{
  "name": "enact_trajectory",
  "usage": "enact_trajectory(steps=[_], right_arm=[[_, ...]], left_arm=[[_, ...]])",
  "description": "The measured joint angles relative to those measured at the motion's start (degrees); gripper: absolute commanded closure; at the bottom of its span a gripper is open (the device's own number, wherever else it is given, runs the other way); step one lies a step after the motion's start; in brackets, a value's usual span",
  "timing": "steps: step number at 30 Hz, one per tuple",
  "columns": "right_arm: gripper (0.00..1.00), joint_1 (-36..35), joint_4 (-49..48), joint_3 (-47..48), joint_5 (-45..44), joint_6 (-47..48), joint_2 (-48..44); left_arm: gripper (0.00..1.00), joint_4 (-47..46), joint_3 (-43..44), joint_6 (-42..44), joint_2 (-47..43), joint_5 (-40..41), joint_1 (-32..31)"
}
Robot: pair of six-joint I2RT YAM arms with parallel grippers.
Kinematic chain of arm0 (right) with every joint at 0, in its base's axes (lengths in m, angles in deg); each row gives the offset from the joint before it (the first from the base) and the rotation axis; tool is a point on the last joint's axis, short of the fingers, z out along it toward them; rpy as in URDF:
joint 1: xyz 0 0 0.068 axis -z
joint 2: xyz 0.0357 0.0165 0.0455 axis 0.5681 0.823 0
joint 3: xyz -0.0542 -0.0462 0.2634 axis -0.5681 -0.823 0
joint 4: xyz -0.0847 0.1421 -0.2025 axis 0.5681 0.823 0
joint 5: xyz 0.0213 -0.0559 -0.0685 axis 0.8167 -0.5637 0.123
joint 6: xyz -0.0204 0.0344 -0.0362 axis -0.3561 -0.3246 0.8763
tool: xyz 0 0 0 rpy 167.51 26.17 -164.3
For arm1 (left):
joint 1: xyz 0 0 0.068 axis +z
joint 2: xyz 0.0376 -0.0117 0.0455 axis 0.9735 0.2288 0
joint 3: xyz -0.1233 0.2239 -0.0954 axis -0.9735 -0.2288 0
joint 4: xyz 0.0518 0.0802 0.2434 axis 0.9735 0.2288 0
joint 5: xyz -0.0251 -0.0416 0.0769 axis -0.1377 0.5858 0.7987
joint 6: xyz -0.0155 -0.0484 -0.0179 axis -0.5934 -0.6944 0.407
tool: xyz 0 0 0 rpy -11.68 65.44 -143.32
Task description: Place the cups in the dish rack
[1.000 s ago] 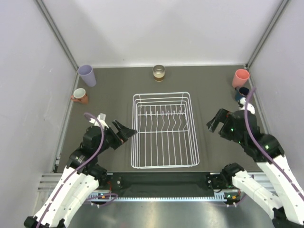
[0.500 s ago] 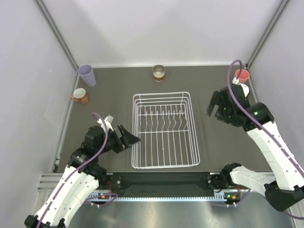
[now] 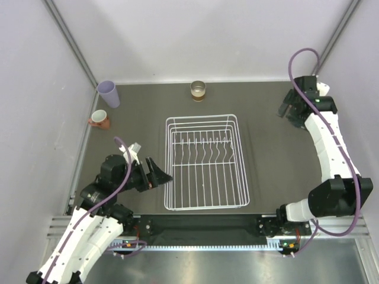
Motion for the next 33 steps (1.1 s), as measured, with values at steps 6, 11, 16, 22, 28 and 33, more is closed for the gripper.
enact_trajectory(steps=[6,11,16,22,28,33], right_arm=[[0.00,7.8,-5.1,0.0,1.2,2.4,1.9],[0.05,15.9,-8.2,0.3,5.0,3.4,6.6],[0.10,23.3,-12.2,0.3,8.9,3.8,10.6],[0.18,25.8,-17.2,1.2,13.8,4.9,14.5],[0.23,25.6,-20.6,4.1,16.8,4.8,20.7],[0.28,25.6,-22.6,4.1,17.9,4.6,24.4]], left_arm=[[0.06,6.3,8.5,3.3,0.8,8.1,0.0],[0.09,7.1,13.5,5.3,0.8,13.5,0.0],[0.09,8.0,15.8,7.4,1.1,16.8,0.0],[0.12,8.3,18.6,9.8,1.9,20.3,0.0],[0.13,8.3,18.8,11.1,2.7,22.6,0.0],[0.13,8.3,18.9,11.8,4.8,23.9,0.0]])
